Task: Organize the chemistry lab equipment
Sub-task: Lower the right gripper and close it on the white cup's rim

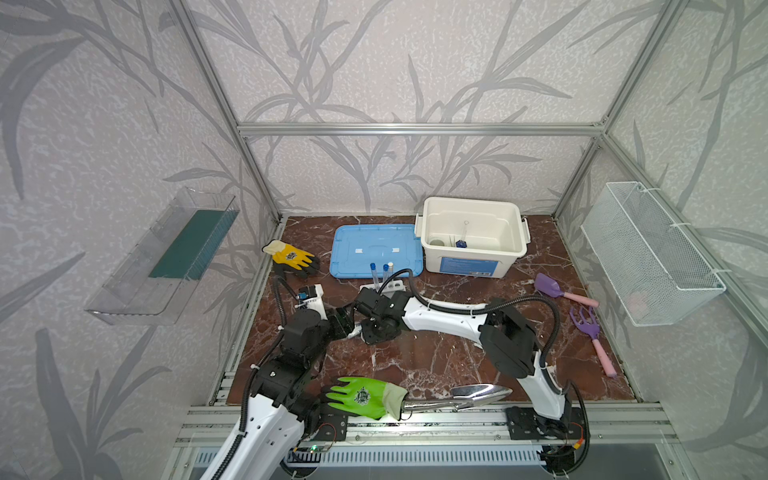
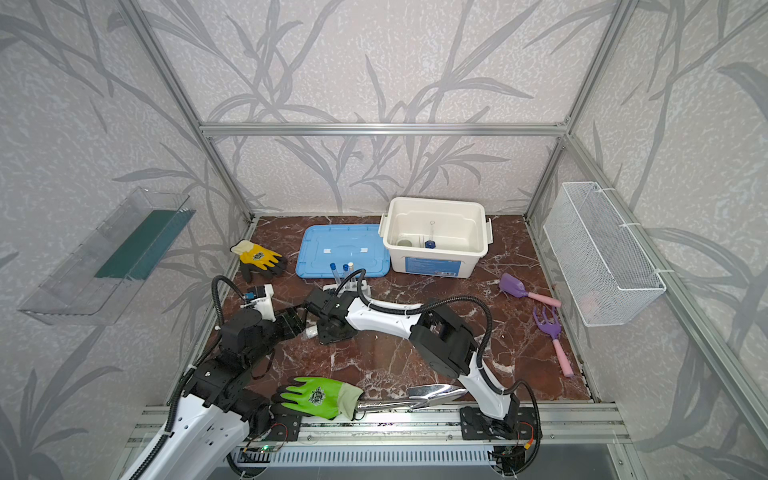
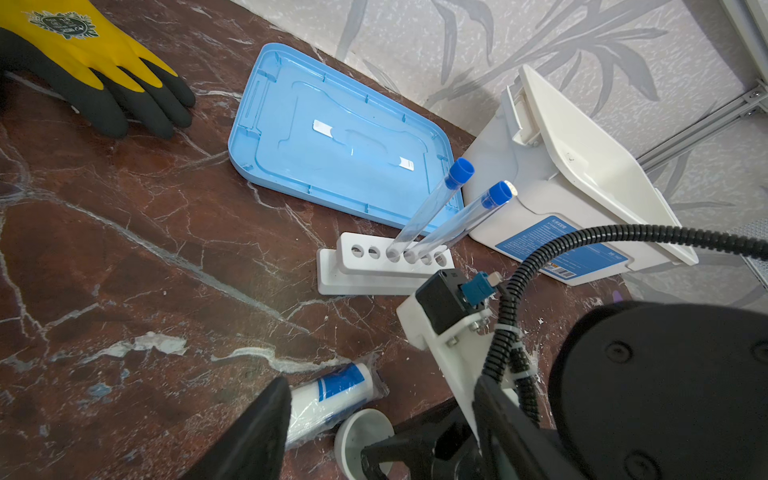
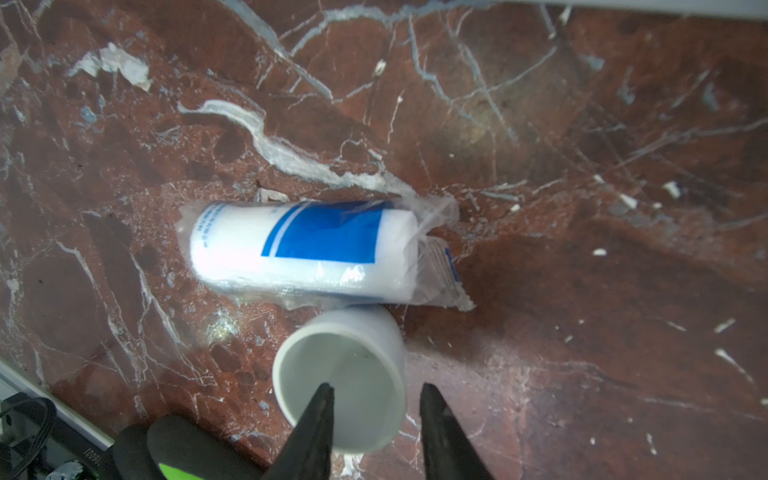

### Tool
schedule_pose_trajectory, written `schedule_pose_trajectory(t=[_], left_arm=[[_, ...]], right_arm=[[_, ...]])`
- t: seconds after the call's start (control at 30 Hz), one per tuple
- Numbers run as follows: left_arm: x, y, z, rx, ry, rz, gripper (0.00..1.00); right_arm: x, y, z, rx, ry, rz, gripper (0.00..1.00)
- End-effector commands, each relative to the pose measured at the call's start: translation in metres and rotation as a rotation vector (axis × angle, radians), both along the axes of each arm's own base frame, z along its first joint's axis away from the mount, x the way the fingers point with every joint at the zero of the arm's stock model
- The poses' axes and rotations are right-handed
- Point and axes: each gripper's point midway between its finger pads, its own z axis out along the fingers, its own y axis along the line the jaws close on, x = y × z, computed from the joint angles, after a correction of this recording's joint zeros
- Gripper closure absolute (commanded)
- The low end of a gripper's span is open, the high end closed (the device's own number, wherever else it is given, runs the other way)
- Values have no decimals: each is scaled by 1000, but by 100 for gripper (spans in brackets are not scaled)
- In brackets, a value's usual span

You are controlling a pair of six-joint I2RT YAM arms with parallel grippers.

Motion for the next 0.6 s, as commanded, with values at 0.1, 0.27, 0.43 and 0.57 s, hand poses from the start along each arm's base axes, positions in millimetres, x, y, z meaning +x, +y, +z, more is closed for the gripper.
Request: schedule_pose_trajectory(t=[0.1,0.27,0.43,0.57], left_arm=[[1,0,-1,-3,-8,3,30],[2,1,-2,-1,-7,5,30],[2,1,-1,0,-8,6,30],[2,1,-1,-1,-10,8,30]], right_arm=[[-3,1,-12,-24,16,6,72],[-3,2,-15,-26,18,9,75],[-2,0,-15,-43,15,22,82],[-2,-3,-9,-47,0,34,89]])
